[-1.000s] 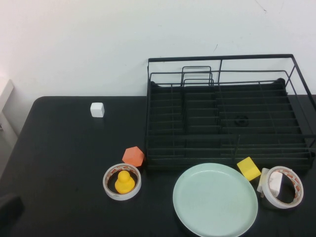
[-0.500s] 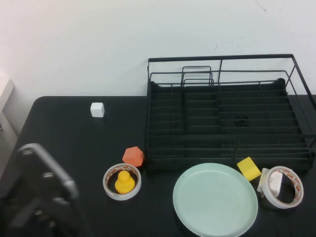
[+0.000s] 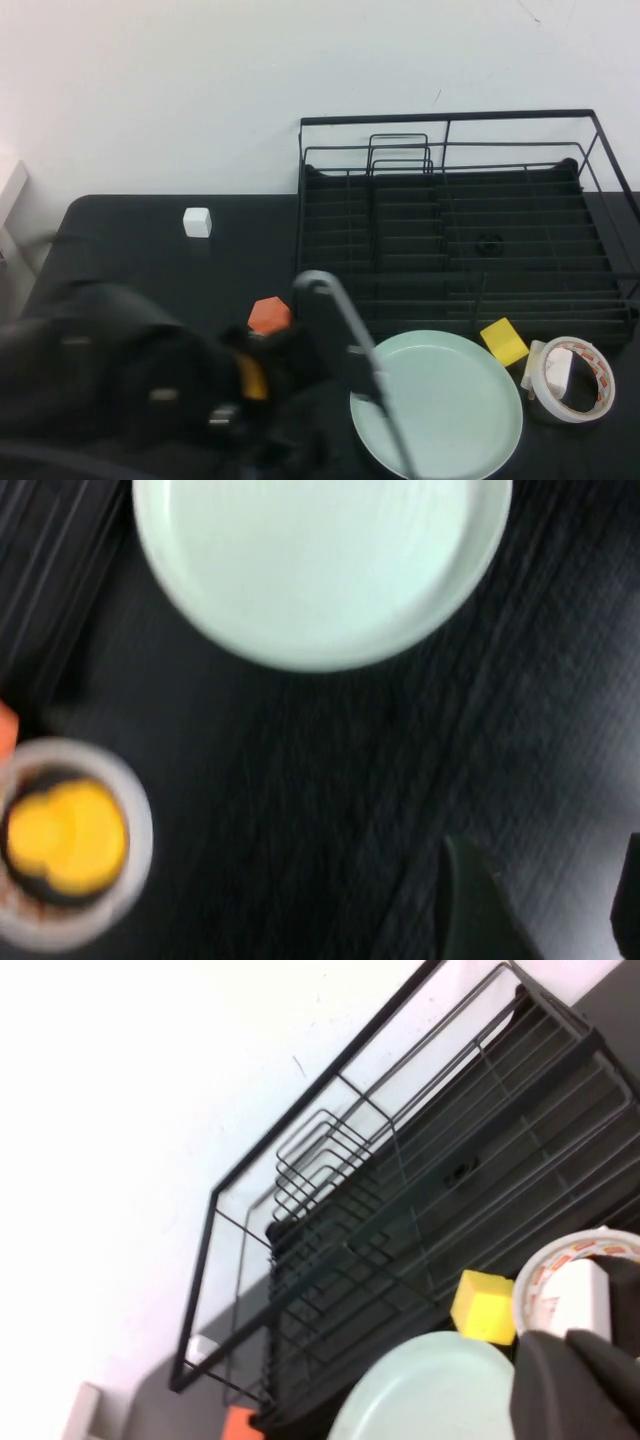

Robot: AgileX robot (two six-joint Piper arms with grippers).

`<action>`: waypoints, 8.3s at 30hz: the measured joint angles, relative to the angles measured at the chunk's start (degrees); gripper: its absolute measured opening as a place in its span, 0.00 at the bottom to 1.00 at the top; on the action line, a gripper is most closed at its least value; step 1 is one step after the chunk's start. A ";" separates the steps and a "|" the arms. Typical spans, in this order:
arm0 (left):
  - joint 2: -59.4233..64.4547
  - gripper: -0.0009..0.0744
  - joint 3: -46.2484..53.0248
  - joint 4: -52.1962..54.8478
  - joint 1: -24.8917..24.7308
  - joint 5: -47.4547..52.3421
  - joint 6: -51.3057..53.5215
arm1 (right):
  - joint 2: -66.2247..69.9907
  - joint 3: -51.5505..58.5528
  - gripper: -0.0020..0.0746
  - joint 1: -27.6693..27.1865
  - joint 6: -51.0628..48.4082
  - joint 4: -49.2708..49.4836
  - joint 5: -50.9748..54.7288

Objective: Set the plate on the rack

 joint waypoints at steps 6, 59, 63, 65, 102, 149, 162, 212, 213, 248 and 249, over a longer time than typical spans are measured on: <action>12.53 0.38 -5.59 1.95 -3.64 -4.23 -0.12 | 0.00 0.00 0.02 0.00 -4.03 0.09 1.25; 45.56 0.38 -19.99 -6.48 -9.78 -21.07 16.08 | 0.00 0.00 0.02 0.00 -11.92 1.69 4.46; 46.11 0.38 -20.33 -6.75 -9.78 -22.15 13.68 | 0.00 0.00 0.02 0.00 -12.01 1.69 4.46; 46.24 0.34 -20.33 -6.84 -9.78 -22.38 12.41 | 0.00 0.00 0.02 0.00 -12.01 1.69 4.46; 33.37 0.01 -20.22 11.30 -16.97 -3.14 -10.29 | 0.00 0.00 0.42 0.00 -12.13 9.27 10.31; 32.58 0.43 -20.22 -13.18 17.67 -1.85 -30.85 | 0.00 -0.53 0.53 0.00 -14.46 9.86 14.30; 41.56 0.43 -20.22 -22.96 17.57 -5.51 -21.54 | 0.00 -0.53 0.53 0.00 -14.68 9.86 14.30; 48.13 0.02 -20.32 -57.46 22.99 5.66 17.68 | 0.00 -0.53 0.53 0.00 -15.66 9.76 14.19; 48.13 0.02 -20.32 -58.11 23.38 6.51 18.75 | 0.00 -0.53 0.53 0.00 -15.69 9.76 14.19; 23.42 0.02 -15.07 -54.69 12.40 1.25 28.25 | 41.09 -21.07 0.59 0.00 -47.50 16.73 23.57; 22.73 0.02 -14.97 -54.81 12.29 1.11 28.25 | 43.67 -21.75 0.59 0.00 -49.05 16.82 23.52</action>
